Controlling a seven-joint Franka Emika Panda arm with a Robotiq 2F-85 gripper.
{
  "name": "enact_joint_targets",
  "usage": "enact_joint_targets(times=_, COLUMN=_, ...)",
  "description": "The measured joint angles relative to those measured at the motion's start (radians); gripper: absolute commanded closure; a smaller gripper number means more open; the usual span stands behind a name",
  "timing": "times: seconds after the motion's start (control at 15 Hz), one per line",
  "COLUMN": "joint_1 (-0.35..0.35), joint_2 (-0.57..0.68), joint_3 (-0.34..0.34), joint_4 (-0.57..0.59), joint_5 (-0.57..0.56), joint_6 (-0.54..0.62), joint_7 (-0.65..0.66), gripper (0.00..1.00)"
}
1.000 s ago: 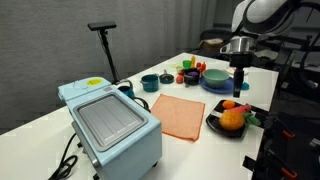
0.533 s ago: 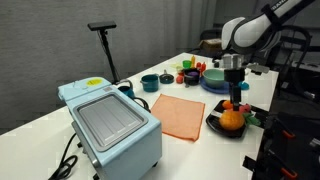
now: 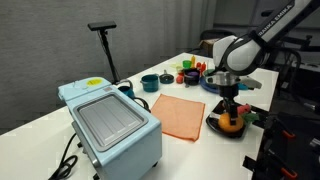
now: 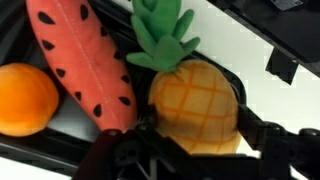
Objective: Put the pineapple, the watermelon and the orange plush toys in the green bowl
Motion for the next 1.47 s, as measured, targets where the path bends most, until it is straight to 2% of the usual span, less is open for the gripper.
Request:
enact_joint_targets(times=0.47, joint_1=-0.008, joint_2=-0.003, joint_3=0.007, joint_4=0.043, joint_5=-0.124, joint_6=0.006, joint_7=0.027, gripper=0.99)
enact_joint_targets(times=0.67, joint_1=-0.025, joint_2=-0.051, joint_3=0.003, joint_4=0.08, joint_5=-0.131, joint_6=0.003, joint_7=0.034, gripper=0.96)
enact_joint_targets(times=0.93, joint_1=-0.065, joint_2=-0.167, joint_3=-0.031, joint_4=0.123, joint_5=-0.11, joint_6=0.002, joint_7=0.077, gripper=0.97)
enact_joint_targets(times=1.2, joint_1=-0.124, joint_2=-0.256, joint_3=-0.121, joint_4=0.156, joint_5=-0.092, joint_6=-0.007, joint_7=0.128, gripper=0.97)
enact_joint_targets(times=1.47, joint_1=-0.203, joint_2=-0.269, joint_3=-0.229, joint_4=0.207, joint_5=-0.086, joint_6=-0.002, joint_7=0.158, gripper=0.97)
